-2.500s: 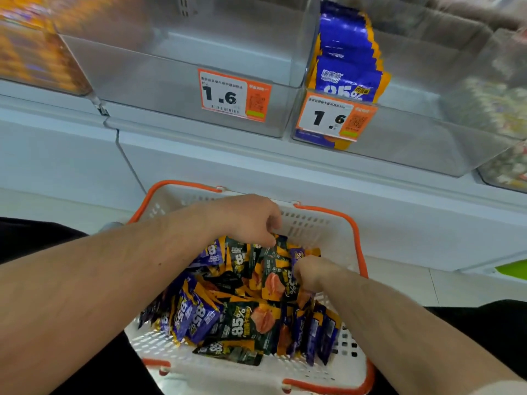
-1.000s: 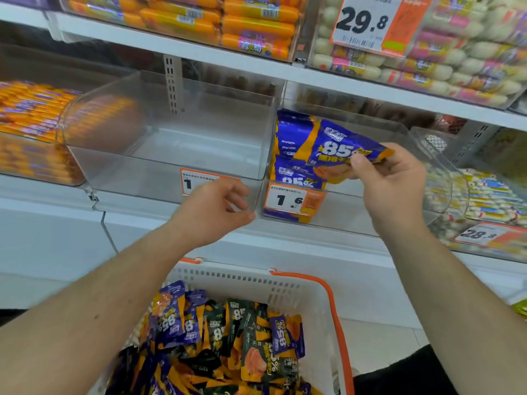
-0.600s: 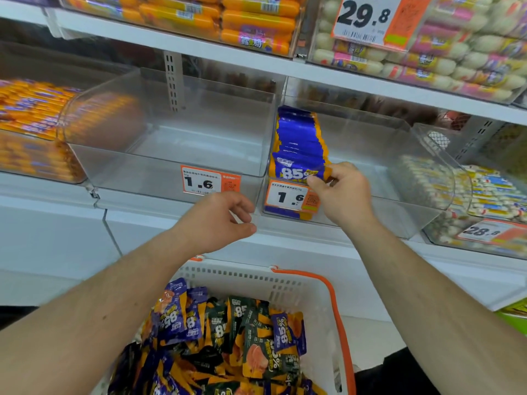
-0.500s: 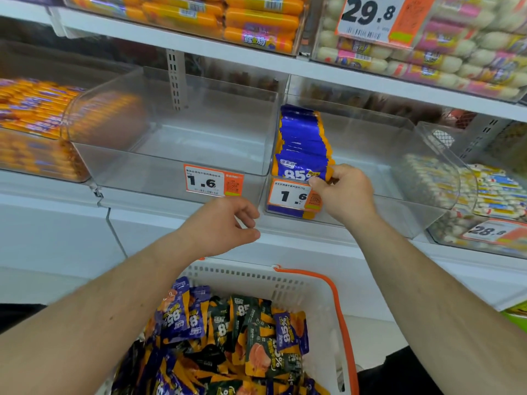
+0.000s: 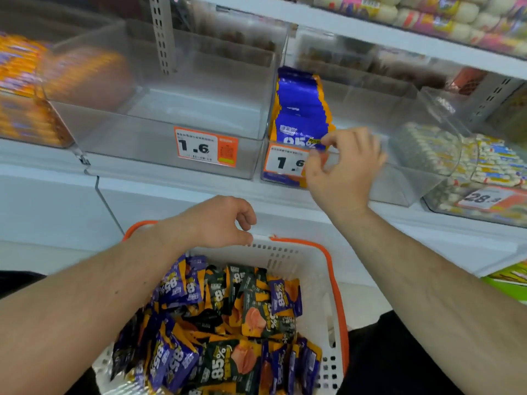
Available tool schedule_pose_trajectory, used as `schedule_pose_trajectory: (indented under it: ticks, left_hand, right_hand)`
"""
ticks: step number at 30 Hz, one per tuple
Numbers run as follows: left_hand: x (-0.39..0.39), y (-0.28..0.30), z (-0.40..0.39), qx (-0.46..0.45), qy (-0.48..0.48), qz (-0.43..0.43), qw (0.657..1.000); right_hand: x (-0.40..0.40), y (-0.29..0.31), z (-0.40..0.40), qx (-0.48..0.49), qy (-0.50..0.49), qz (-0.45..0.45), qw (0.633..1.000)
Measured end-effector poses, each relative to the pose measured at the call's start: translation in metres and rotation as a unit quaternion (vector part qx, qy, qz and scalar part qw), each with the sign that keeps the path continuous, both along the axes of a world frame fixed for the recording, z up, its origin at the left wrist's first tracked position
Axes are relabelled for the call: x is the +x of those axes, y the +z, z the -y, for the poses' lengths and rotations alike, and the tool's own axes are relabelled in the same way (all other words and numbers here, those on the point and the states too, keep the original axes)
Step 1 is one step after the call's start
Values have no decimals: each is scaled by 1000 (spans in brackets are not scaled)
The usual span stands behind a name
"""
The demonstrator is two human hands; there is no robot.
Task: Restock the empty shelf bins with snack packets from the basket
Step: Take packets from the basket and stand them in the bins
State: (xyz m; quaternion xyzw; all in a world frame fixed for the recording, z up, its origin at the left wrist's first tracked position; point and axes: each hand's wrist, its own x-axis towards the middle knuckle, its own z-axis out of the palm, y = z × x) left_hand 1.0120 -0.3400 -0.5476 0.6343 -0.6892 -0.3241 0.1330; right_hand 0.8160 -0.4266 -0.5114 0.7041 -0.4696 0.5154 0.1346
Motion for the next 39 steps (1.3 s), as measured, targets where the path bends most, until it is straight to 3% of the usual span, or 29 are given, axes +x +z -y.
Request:
schedule_pose_trajectory:
  ticks: [3,5,8,11,13,14,21,24,31,33,36,39]
  left_hand:
    - [-3,-11,-4,48,-36,30,998]
    - [-6,-17,-7,81,-64,59,993]
    - [-12,-26,-12,109,-104,113,982]
    - [-19,-31,-16,120,-147,152,970]
    - [-23,-33,-16,128,-168,164,964]
    - [-25,-34,-17,129,-175,168,961]
    - [-30,-34,-17,118,-189,179,958]
    - [-28,-34,-17,121,-187,175,959]
    - [-18,-33,-11,126,-155,147,969]
    - [-13,-32,-9,133,-135,144,971]
    - [-4,-27,-6,151,-100,159,970]
    - [6,-27,-2,163,-53,163,972]
  right_hand:
    - [16,-31,-21,52,96,-43,993]
    - [20,-60,-31,193,192,-134,953]
    - [17,-99,-41,442,224,-370,786]
    - [14,-141,-54,539,218,-524,622]
    - [10,-171,-64,574,204,-567,554]
    - [7,-186,-69,587,195,-570,541]
    - [-6,-243,-106,626,162,-567,511]
    - [-8,-255,-109,624,159,-565,516]
    - [-1,-223,-68,620,178,-551,530]
    - [0,-201,-45,620,181,-531,548]
    - [-2,-160,-15,613,194,-469,606]
    - [-7,-110,-1,658,201,-310,656]
